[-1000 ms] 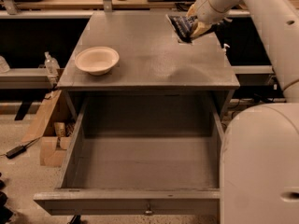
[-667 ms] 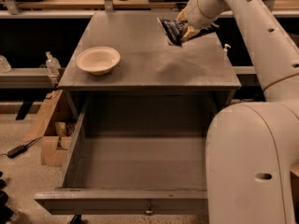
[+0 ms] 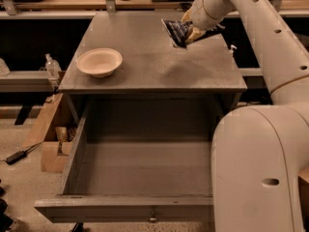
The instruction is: Pick blue chip bag from top drawer and place on counter
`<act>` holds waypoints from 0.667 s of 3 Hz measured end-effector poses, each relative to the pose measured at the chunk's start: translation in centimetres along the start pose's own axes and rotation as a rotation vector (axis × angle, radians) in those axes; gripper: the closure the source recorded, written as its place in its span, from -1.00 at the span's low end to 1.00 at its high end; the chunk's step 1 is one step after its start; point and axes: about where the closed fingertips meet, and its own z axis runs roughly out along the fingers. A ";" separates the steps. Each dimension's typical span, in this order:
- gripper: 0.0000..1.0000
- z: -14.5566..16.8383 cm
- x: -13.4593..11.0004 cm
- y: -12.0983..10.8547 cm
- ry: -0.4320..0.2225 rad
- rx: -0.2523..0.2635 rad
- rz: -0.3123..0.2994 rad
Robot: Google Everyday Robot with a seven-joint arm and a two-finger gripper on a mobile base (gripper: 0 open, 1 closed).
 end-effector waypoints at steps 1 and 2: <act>0.15 0.4 -0.1 0.1 -0.004 -0.005 0.000; -0.31 0.9 -0.3 0.3 -0.007 -0.011 -0.001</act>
Offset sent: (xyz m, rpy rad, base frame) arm 0.0010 0.0026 -0.0040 -0.0001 0.0053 0.0034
